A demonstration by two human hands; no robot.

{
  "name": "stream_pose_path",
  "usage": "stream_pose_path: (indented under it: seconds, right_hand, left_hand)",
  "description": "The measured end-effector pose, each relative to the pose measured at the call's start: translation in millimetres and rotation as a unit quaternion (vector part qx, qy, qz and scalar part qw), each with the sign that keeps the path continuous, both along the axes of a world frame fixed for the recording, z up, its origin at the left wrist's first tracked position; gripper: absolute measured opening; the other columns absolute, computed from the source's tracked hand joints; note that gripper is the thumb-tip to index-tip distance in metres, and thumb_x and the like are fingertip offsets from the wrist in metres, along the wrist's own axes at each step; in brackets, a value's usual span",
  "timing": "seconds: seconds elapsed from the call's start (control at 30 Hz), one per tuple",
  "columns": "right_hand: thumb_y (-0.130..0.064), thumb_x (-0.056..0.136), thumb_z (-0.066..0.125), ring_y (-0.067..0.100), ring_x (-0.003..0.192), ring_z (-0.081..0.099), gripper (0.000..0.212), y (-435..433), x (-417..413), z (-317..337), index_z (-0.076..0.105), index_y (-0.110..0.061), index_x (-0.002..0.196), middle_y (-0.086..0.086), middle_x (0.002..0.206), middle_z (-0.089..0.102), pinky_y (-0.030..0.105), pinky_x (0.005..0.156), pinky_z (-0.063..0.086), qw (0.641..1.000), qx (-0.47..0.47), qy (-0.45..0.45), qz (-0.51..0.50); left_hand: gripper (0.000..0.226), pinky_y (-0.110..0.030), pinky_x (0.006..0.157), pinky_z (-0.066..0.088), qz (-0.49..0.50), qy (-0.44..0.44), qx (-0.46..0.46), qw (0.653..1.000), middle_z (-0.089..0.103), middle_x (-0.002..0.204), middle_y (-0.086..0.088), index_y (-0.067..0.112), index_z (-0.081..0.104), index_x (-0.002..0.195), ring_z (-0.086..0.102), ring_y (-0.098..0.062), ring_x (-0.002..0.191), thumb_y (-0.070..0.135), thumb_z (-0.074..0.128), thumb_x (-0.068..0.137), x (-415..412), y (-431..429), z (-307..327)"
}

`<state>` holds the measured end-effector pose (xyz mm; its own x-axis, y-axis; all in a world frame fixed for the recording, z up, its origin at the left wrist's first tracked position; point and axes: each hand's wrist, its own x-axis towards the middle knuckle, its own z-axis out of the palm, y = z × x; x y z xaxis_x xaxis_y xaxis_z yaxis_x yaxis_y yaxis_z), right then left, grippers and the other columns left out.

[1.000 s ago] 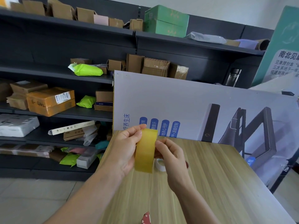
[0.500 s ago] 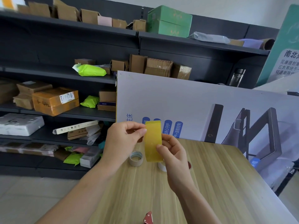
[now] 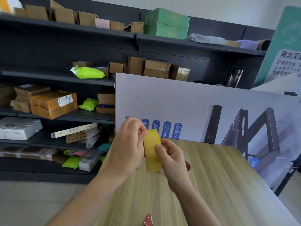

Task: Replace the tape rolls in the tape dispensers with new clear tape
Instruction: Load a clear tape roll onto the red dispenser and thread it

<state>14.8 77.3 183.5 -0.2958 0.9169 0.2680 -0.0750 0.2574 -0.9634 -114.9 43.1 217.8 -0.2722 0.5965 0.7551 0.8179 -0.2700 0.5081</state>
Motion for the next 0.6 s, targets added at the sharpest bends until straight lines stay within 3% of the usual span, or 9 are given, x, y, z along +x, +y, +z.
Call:
stream_pose_path:
  seconds: [0.1,0.2,0.3,0.47,0.6]
  right_hand:
    - [-0.011,0.095,0.058,0.002,0.082,0.068,0.017,-3,5,-4,0.065,-0.017,0.109,-0.005,0.091,0.074,0.018,0.068,0.053,1.0,-0.002,0.002,-0.01]
    - [-0.011,0.095,0.057,-0.001,0.087,0.067,0.019,-4,6,-2,0.062,-0.022,0.11,-0.009,0.094,0.072,0.016,0.07,0.053,1.0,0.017,-0.004,-0.004]
    - [-0.009,0.094,0.058,0.002,0.089,0.068,0.024,-4,3,1,0.061,-0.03,0.104,-0.005,0.098,0.072,0.019,0.071,0.053,0.999,0.037,-0.017,-0.004]
    - [-0.009,0.093,0.06,0.004,0.094,0.066,0.028,-3,2,-3,0.057,-0.035,0.103,-0.003,0.101,0.07,0.023,0.079,0.055,0.997,0.064,-0.048,-0.016]
    - [-0.011,0.093,0.061,0.007,0.101,0.065,0.03,-4,-2,-8,0.055,-0.037,0.107,-0.004,0.106,0.068,0.027,0.087,0.055,0.995,0.068,-0.066,-0.019]
  left_hand:
    - [0.009,-0.011,0.065,0.039,-0.012,-0.058,0.004,0.998,0.06,0.082,0.005,0.012,0.06,0.088,0.053,-0.007,0.075,0.014,0.054,0.095,-3,3,2]
    - [0.018,-0.006,0.06,0.039,-0.018,-0.114,-0.126,0.985,0.067,0.083,0.013,0.019,0.069,0.104,0.058,0.006,0.074,0.028,0.057,0.093,-12,6,-1]
    - [0.013,-0.003,0.059,0.041,-0.011,-0.114,-0.125,0.986,0.067,0.072,0.018,0.018,0.076,0.093,0.061,0.008,0.069,0.025,0.066,0.088,-13,3,-4]
    - [0.009,-0.013,0.059,0.04,0.024,-0.074,-0.147,0.986,0.069,0.07,0.011,0.02,0.073,0.08,0.062,-0.002,0.068,0.024,0.067,0.086,-12,4,5]
    - [0.014,-0.025,0.063,0.033,0.085,0.016,-0.191,0.978,0.064,0.085,0.007,0.018,0.061,0.09,0.054,-0.012,0.078,0.028,0.053,0.095,-10,7,3]
